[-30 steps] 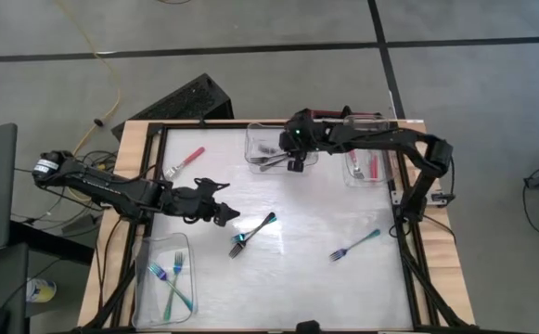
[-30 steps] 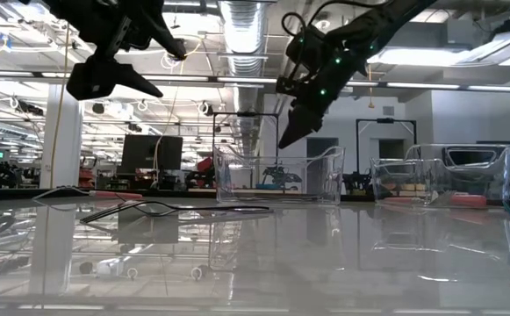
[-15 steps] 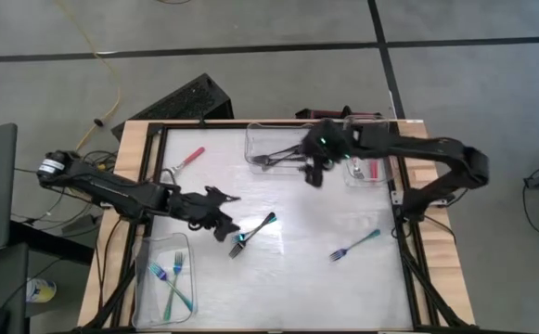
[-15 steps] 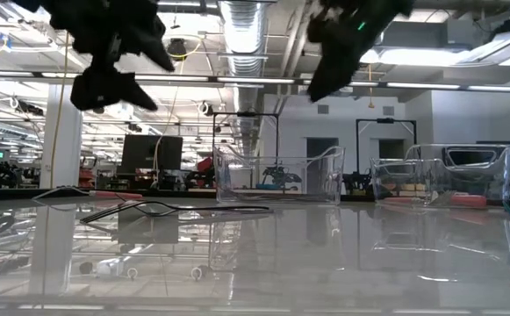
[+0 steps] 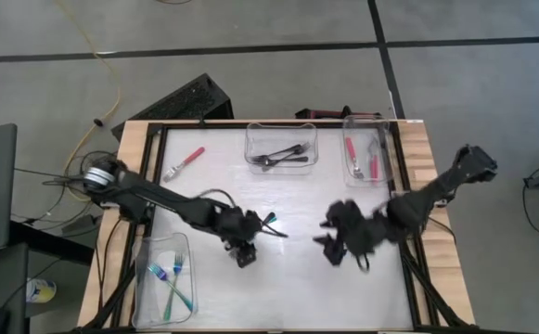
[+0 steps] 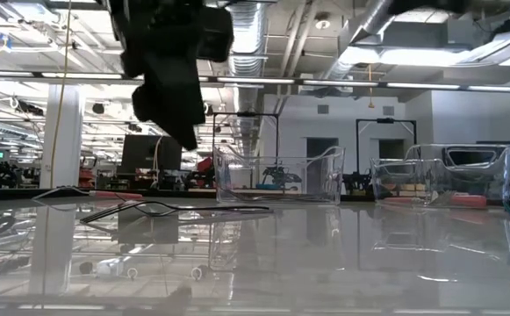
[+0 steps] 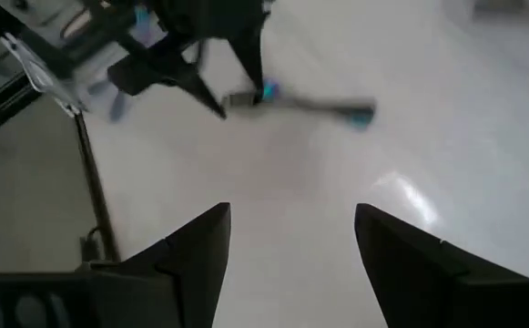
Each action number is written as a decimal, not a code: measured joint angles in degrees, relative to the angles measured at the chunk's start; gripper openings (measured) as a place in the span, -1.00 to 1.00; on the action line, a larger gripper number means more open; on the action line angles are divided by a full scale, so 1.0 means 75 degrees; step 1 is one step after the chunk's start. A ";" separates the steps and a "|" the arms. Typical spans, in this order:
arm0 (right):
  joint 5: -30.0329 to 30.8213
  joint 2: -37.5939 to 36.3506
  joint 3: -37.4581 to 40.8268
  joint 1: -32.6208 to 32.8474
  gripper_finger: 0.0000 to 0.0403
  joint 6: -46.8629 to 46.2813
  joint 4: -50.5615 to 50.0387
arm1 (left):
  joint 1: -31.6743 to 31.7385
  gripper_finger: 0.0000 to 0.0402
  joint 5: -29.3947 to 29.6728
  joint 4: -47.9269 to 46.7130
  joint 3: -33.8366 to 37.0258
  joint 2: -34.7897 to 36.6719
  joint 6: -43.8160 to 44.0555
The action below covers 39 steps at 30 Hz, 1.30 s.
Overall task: Sort silverware by color (type)
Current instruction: Put the black fork into the top transparent bin
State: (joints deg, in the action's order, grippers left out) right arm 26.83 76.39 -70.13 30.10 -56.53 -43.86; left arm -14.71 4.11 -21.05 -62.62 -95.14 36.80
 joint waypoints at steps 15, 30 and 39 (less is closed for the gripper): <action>0.0777 0.1576 0.0006 0.2196 0.29 -0.3130 -0.0105 | -0.0144 0.23 0.0877 -0.2395 -0.1663 -0.1832 0.0942; 0.0408 0.1657 0.0006 0.2122 0.29 -0.0994 -0.0114 | -0.0223 0.23 0.1172 -0.1879 -0.1283 -0.1835 0.2695; 0.0405 0.1657 0.0006 0.2116 0.29 -0.0771 -0.0151 | -0.0340 0.07 0.1549 -0.1884 -0.1281 -0.1832 0.3193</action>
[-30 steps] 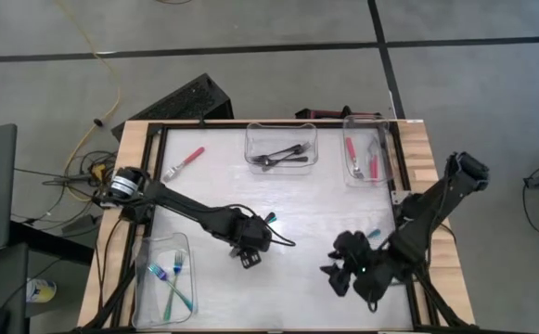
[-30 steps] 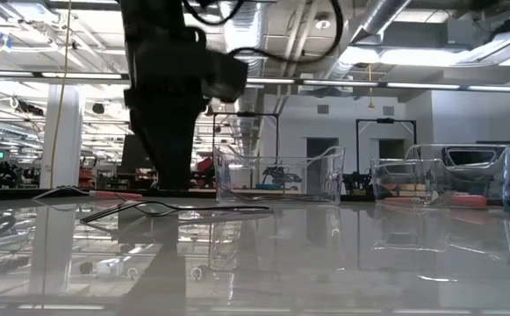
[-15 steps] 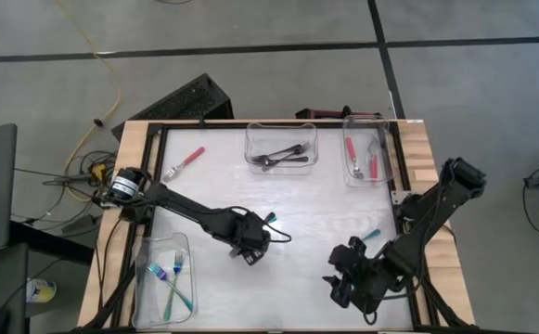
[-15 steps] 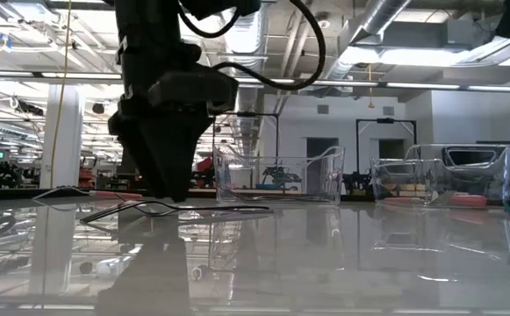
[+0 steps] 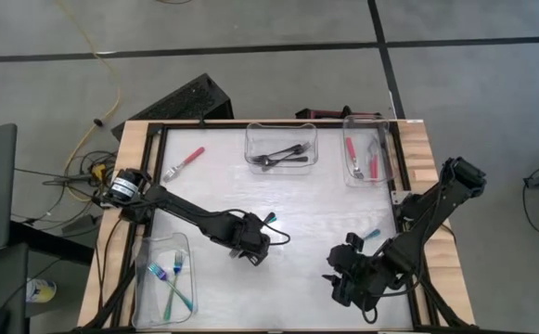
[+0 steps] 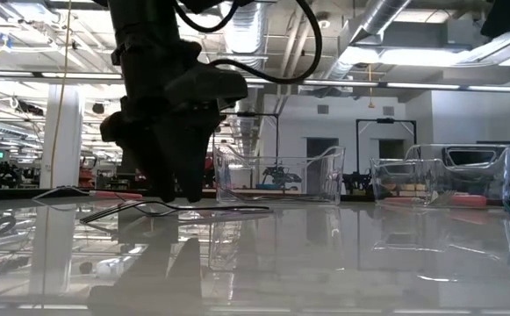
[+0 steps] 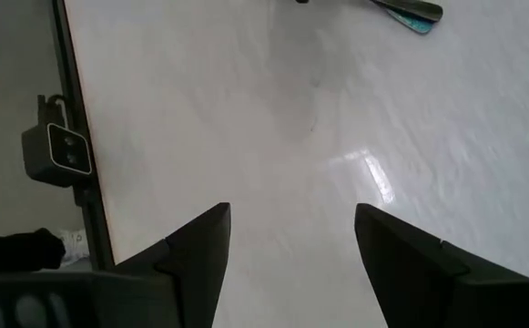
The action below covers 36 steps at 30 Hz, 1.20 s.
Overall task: Sort silverware by color (type)
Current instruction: Put the black fork into the top transparent bin
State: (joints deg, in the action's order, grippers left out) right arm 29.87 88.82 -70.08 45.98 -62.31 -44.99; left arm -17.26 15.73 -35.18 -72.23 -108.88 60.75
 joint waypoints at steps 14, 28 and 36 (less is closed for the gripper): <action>0.0006 0.0032 -0.0003 0.0051 0.29 -0.0554 0.0181 | -0.0309 -0.31 -0.0002 0.0275 -0.0067 -0.0723 -0.0390; 0.0157 0.0073 -0.0003 0.0070 0.29 -0.0902 0.0791 | -0.0247 -0.99 -0.0817 -0.0022 -0.1436 -0.0648 -0.2000; 0.0221 0.0073 -0.0003 0.0270 0.29 -0.0952 0.1159 | 0.0065 -0.99 -0.0524 0.0027 -0.3162 -0.0145 -0.3085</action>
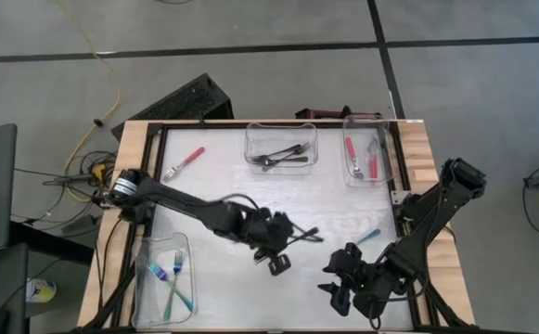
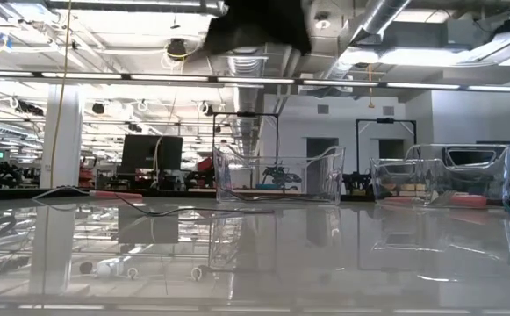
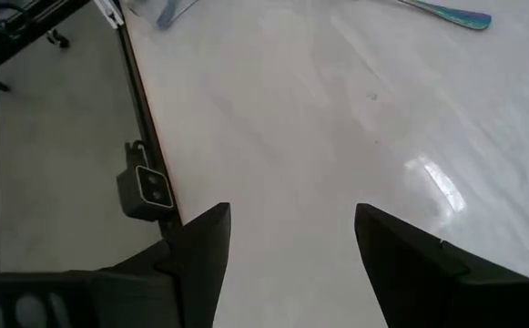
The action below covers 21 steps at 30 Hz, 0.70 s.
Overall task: Sort silverware by color (type)
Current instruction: Put the black fork into the top transparent bin
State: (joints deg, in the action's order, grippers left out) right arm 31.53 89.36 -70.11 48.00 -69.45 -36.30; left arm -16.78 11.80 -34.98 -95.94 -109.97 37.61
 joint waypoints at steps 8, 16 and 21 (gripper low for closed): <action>0.0627 0.0000 0.0000 0.0168 0.29 -0.0307 0.0148 | 0.0444 -1.00 -0.0759 0.0510 -0.0220 0.1041 -0.0736; 0.0615 0.0000 0.0000 -0.0036 0.29 -0.0079 0.0262 | 0.0674 -1.00 -0.0672 0.1841 0.2378 0.2711 0.0118; 0.0595 0.0000 0.0000 -0.0309 0.29 0.0242 0.0283 | 0.1101 -1.00 -0.1695 0.4356 0.4250 0.3508 0.0951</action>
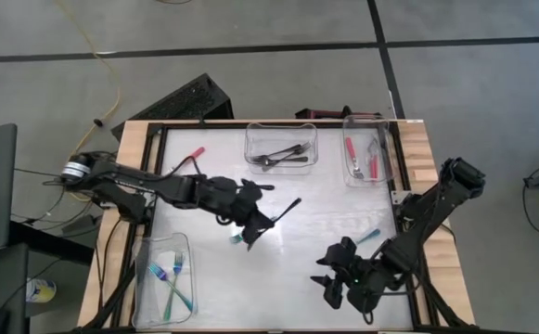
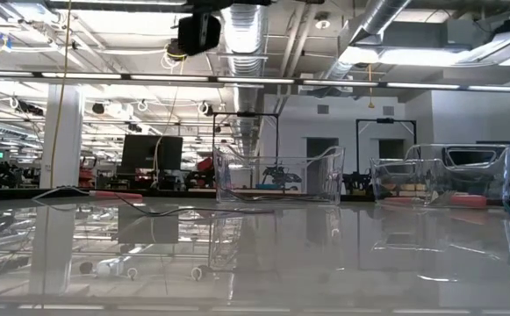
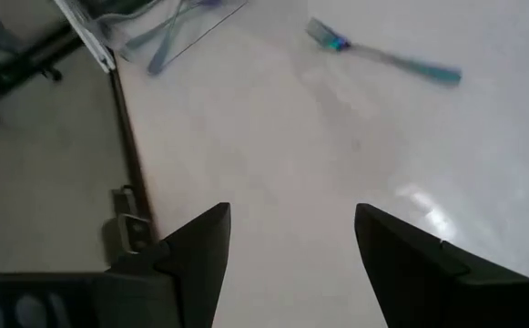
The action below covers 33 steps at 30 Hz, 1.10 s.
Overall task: Sort silverware by color (type)
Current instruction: Put the black fork into the top transparent bin
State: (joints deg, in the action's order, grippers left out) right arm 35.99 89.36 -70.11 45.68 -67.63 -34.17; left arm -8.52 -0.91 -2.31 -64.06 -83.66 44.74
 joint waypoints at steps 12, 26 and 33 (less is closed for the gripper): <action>-0.1224 0.0000 0.0000 -0.0669 0.29 0.3328 0.0168 | 0.0012 -1.00 -0.2214 0.3240 0.1689 0.0430 0.0881; -0.1222 0.0000 0.0003 -0.1015 0.29 0.7863 0.1944 | -0.0747 -1.00 -0.2629 0.3536 0.1686 0.0410 0.0326; -0.1160 0.0000 -0.0008 -0.1477 0.29 0.9750 0.3763 | -0.1203 -1.00 -0.2331 0.3178 0.1686 0.0396 0.0240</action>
State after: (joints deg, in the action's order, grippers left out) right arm 27.29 89.36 -70.17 34.60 5.49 -5.95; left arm -17.54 -18.40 21.53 -51.42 -80.68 46.54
